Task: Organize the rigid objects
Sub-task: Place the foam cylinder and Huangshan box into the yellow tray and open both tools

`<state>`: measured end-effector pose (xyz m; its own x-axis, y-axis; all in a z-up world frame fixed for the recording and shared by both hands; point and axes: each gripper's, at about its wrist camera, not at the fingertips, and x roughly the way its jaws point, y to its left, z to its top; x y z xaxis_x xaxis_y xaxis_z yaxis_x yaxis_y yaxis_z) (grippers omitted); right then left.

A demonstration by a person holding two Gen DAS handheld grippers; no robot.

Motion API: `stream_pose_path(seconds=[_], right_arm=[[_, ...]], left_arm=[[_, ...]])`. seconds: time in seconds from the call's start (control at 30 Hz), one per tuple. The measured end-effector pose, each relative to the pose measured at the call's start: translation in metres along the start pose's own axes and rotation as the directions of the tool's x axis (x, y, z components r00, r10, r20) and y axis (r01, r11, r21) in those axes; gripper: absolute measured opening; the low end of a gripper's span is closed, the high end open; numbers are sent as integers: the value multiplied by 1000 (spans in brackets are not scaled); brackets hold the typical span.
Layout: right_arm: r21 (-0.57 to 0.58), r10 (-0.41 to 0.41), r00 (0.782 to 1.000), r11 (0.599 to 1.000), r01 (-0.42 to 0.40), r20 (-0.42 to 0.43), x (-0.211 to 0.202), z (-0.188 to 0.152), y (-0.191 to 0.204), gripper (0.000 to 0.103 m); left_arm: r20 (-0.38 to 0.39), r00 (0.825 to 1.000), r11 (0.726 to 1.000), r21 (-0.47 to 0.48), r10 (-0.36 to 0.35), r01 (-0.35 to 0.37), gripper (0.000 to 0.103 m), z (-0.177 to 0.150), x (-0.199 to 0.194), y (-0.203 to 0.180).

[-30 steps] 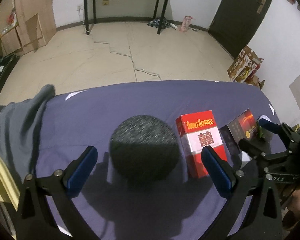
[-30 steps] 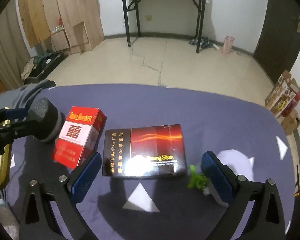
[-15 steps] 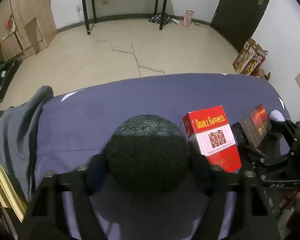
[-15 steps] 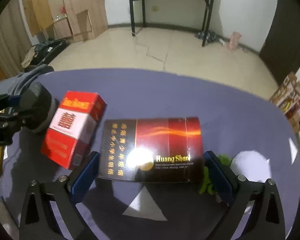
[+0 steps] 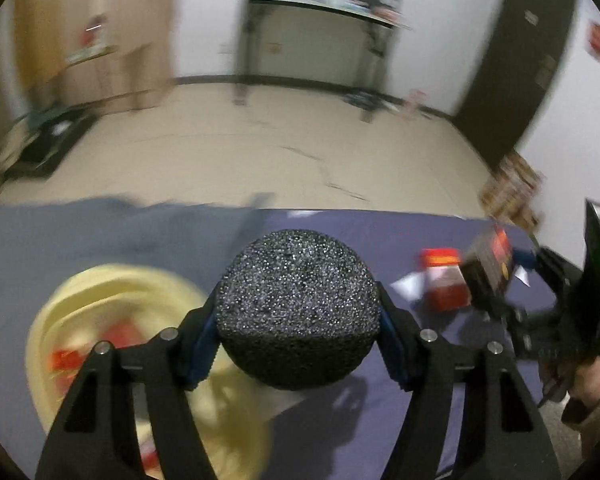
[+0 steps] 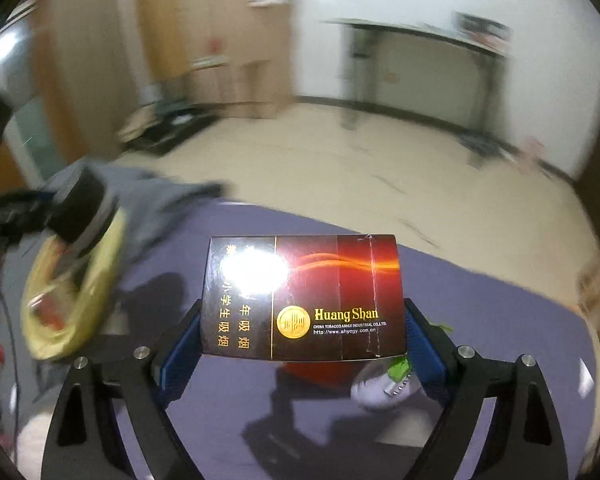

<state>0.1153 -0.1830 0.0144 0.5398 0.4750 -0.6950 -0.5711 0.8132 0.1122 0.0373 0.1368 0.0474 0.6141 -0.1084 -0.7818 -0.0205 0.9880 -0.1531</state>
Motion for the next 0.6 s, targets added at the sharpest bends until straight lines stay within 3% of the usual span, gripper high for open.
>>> stream_pose_path(seconds=[0.07,0.17,0.3,0.4,0.6], right_arm=[[-77,75,997,994,-75,-7,2,10,46,90],[-163,232,972,958,-236,-47,10,19,128,90],[-181,328,936,920,-347,-130,28,11,206,90],[-164,340,927,916,-365,-159,43,11,239,90],[-296,247,948,907,-299,-200,78,26,303,90]], left_arm=[[-7,998,991,-120,66,-66,69,-11,-21,58],[-61,987,949,-270,149,-160,69,-30,-39,123],[-110,979,922,-332,174,-201,69,-53,-43,165],[-160,970,915,-335,181,-226,69,-64,-25,177],[-194,968,902,-372,156,-220,69,-71,12,205]])
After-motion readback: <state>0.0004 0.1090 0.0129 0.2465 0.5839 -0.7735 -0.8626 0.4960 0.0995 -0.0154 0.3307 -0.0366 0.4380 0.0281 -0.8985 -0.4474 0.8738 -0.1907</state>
